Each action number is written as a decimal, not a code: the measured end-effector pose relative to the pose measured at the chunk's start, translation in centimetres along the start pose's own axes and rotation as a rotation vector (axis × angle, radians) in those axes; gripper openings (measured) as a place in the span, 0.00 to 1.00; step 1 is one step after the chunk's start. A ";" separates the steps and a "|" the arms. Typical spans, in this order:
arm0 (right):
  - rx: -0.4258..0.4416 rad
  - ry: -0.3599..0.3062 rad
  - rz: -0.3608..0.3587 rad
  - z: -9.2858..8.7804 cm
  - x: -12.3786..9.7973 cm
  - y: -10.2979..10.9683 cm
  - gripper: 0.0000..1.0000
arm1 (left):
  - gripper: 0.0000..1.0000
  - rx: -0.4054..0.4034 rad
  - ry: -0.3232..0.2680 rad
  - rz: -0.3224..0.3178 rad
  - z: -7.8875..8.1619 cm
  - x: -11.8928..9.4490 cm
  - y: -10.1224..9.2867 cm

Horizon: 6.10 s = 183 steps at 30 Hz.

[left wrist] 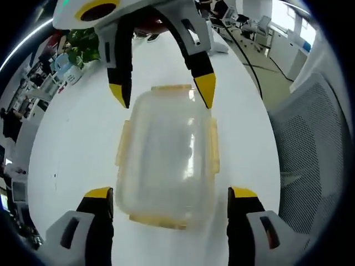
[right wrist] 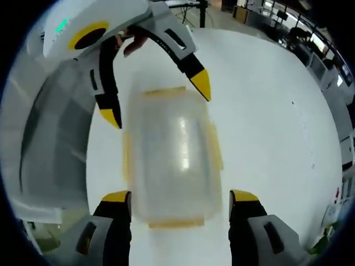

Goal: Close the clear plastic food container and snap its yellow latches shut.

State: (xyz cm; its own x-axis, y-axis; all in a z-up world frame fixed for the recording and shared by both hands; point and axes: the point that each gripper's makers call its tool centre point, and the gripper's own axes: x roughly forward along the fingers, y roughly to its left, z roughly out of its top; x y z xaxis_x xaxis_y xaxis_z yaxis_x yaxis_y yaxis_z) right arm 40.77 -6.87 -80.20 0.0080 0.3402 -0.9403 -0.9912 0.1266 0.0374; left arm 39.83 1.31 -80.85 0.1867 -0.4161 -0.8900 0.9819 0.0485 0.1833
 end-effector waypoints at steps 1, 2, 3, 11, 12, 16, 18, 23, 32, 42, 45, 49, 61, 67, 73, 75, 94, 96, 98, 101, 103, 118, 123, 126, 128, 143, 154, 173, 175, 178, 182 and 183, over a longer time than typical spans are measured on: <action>0.002 -0.003 -0.003 0.0 0.0 0.0 0.72 | 0.88 -0.001 0.000 0.000 0.0 0.1 0.1; 0.001 -0.007 -0.007 0.0 0.1 0.0 0.73 | 0.88 -0.002 0.003 0.000 -0.1 0.1 0.1; 0.002 -0.013 -0.008 0.2 0.1 0.0 0.73 | 0.89 -0.003 0.002 -0.001 -0.1 0.2 0.1; 0.000 -0.027 0.030 0.2 0.4 1.1 0.76 | 0.91 -0.007 0.023 -0.026 -0.6 0.9 0.1; -0.004 -0.027 0.022 0.1 0.5 1.0 0.76 | 0.91 -0.010 0.024 -0.029 -0.6 0.9 0.0; -0.004 -0.027 0.014 0.1 0.9 0.7 0.76 | 0.91 -0.016 0.027 -0.035 -0.8 1.3 0.0; -0.015 -0.023 0.011 0.0 1.1 0.7 0.76 | 0.91 -0.015 0.026 -0.034 -0.7 1.4 0.1; -0.024 -0.030 0.014 0.0 1.3 0.7 0.75 | 0.83 -0.011 0.042 -0.023 -1.0 1.4 0.5; -0.022 -0.031 0.010 0.0 1.4 0.8 0.75 | 0.83 -0.018 0.039 -0.036 -1.1 1.6 0.4; 0.001 -0.049 -0.003 0.5 1.7 1.6 0.76 | 0.83 0.003 0.040 -0.034 -1.6 1.3 -0.1; 0.007 -0.044 -0.005 0.8 1.9 2.1 0.76 | 0.83 0.007 0.037 -0.035 -1.8 1.2 -0.4; 0.010 -0.032 -0.007 1.1 2.2 2.6 0.77 | 0.84 0.011 0.043 -0.036 -2.2 1.0 -0.8; 0.007 -0.023 -0.005 2.4 2.9 4.0 0.78 | 0.84 0.010 0.045 -0.033 -3.5 0.2 -1.9; 0.012 -0.015 -0.007 2.8 3.2 4.2 0.78 | 0.84 0.016 0.040 -0.038 -3.9 0.0 -2.0; 0.018 -0.012 -0.003 3.3 3.5 4.6 0.79 | 0.84 0.020 0.033 -0.043 -4.5 -0.3 -2.1; 0.019 -0.009 0.000 3.6 3.7 4.7 0.79 | 0.84 0.022 0.034 -0.044 -4.7 -0.4 -2.3; 0.019 0.020 0.008 7.0 5.4 6.4 0.80 | 0.85 0.004 0.015 -0.054 -8.2 -2.1 -3.1; 0.020 0.020 0.008 7.4 5.5 6.6 0.81 | 0.85 0.003 0.011 -0.054 -8.6 -2.3 -3.2; 0.021 0.021 0.008 7.8 5.7 6.8 0.81 | 0.85 0.001 0.007 -0.053 -9.0 -2.5 -3.3; 0.021 0.031 0.009 8.4 5.9 7.0 0.81 | 0.85 0.000 0.003 -0.051 -9.5 -2.8 -3.4; 0.021 0.039 0.009 8.8 6.1 7.2 0.81 | 0.85 0.001 0.001 -0.051 -9.9 -3.0 -3.4; 0.035 0.044 0.005 11.9 7.5 7.9 0.81 | 0.85 0.010 -0.007 -0.049 -13.0 -4.3 -3.4; 0.038 0.045 0.004 13.0 7.9 7.9 0.82 | 0.85 0.012 -0.005 -0.049 -14.0 -4.7 -3.2; 0.038 0.047 0.005 13.4 8.1 8.0 0.82 | 0.85 0.012 -0.004 -0.049 -14.4 -4.9 -3.1; 0.036 0.049 0.007 13.6 8.3 8.0 0.82 | 0.85 0.010 -0.006 -0.048 -14.7 -5.0 -3.1; 0.033 0.017 0.045 14.2 8.6 7.8 0.84 | 0.86 0.011 -0.010 -0.057 -15.0 -5.0 -2.7; 0.017 0.000 0.056 14.5 8.7 6.8 0.84 | 0.86 -0.007 -0.007 -0.049 -15.1 -4.8 -1.7; -0.029 0.000 0.070 14.4 8.5 3.3 0.84 | 0.86 -0.055 -0.017 -0.028 -14.7 -4.1 1.3; -0.036 0.004 0.072 14.4 8.5 3.0 0.84 | 0.86 -0.060 -0.019 -0.026 -14.7 -4.0 1.7; -0.040 0.002 0.073 14.4 8.5 2.3 0.84 | 0.86 -0.065 -0.024 -0.024 -14.6 -3.9 2.1; -0.047 -0.009 0.076 14.3 8.4 1.6 0.84 | 0.86 -0.069 -0.019 -0.023 -14.5 -3.7 2.8; -0.052 -0.009 0.079 14.3 8.3 1.4 0.84 | 0.86 -0.071 -0.019 -0.022 -14.4 -3.6 2.9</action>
State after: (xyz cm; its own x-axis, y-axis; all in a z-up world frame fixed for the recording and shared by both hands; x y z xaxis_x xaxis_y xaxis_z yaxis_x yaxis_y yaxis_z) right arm 41.30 9.47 -83.14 -0.0692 0.3560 -0.9319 -0.9944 0.0505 0.0931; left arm 42.50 16.05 -83.12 0.1651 -0.4348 -0.8853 0.9857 0.1033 0.1331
